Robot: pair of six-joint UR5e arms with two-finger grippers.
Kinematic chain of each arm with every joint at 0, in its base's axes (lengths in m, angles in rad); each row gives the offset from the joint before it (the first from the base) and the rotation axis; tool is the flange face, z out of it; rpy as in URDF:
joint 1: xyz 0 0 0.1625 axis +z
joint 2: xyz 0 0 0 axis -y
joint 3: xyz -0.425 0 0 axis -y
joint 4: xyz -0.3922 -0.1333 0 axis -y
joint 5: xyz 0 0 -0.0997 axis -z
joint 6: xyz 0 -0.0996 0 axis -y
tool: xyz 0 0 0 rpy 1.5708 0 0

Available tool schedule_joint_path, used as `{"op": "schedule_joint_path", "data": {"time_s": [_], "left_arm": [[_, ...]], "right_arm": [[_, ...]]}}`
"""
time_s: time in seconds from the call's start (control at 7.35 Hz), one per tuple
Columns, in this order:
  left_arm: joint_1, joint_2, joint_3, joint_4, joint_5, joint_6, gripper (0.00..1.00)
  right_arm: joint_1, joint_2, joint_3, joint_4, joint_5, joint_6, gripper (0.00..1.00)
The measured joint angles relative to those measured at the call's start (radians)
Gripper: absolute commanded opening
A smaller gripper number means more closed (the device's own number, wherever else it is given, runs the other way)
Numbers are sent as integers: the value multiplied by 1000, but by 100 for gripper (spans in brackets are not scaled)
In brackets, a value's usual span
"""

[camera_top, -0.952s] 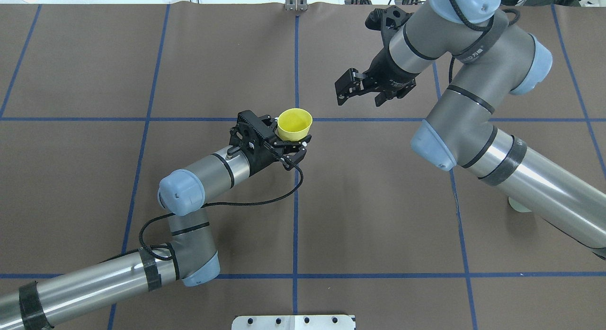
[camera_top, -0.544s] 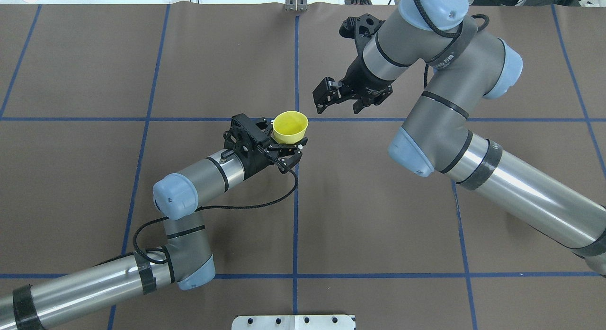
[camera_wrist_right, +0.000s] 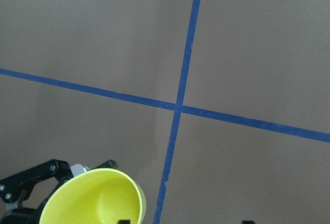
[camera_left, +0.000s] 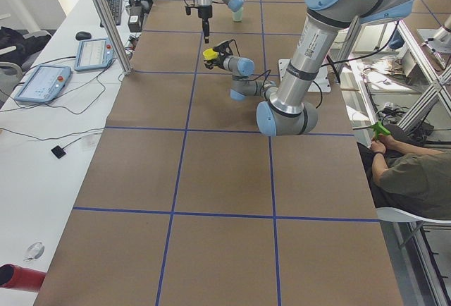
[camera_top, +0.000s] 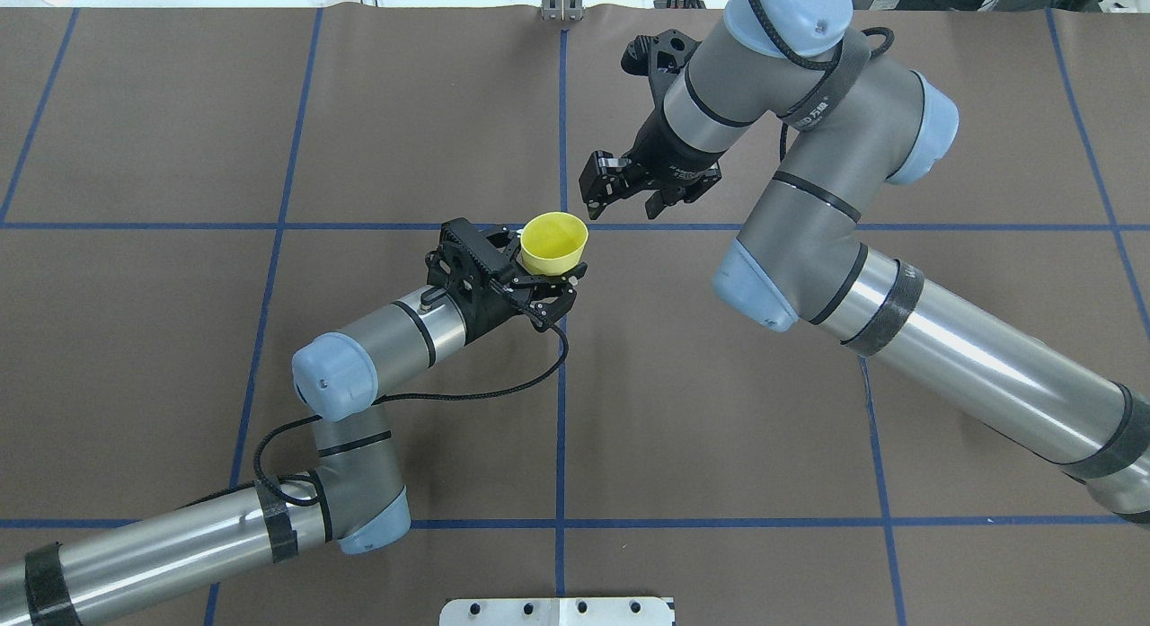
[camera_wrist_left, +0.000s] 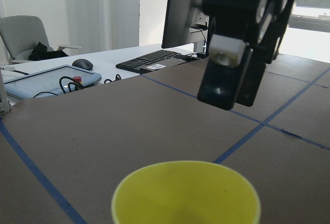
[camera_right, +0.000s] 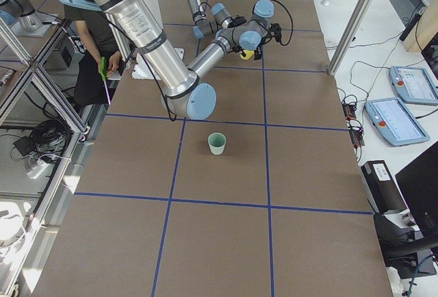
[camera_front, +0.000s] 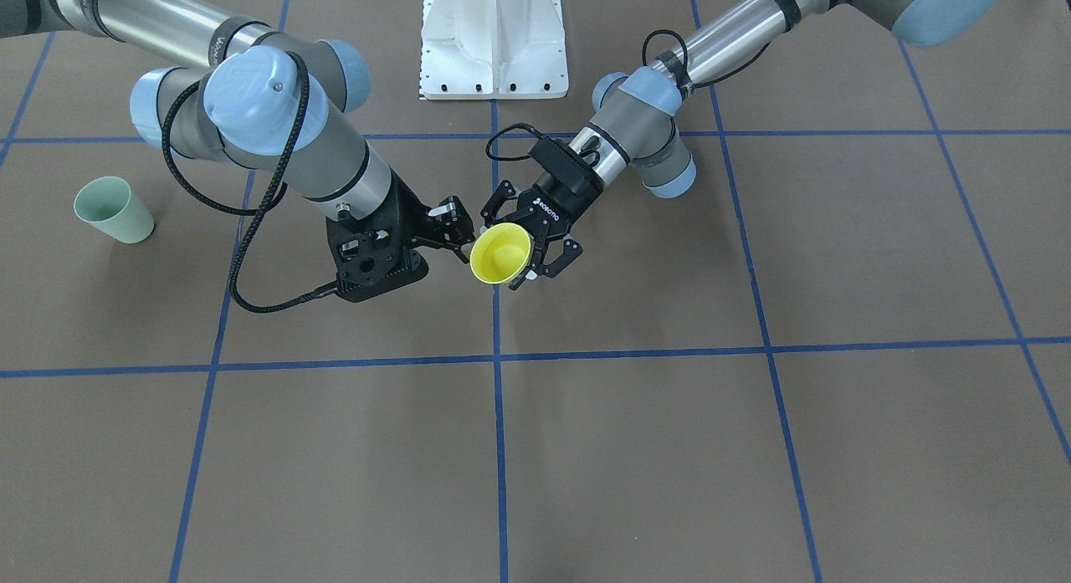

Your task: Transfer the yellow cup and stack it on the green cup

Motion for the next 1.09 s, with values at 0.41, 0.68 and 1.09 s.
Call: {"op": "schedule_joint_path", "data": {"time_s": [0.41,0.68,1.09], "left_arm": [[16,-2,-1,0,26,30,65],[45,-10,-1,-1,89,129,65],[53,-18,0,0,108,159,65]], "right_arm": [[-15,5,-8,0,5,6,78],[-22,7,-9,0,6,8,78],[-30,-3,-7,1,13,10,75]]}}
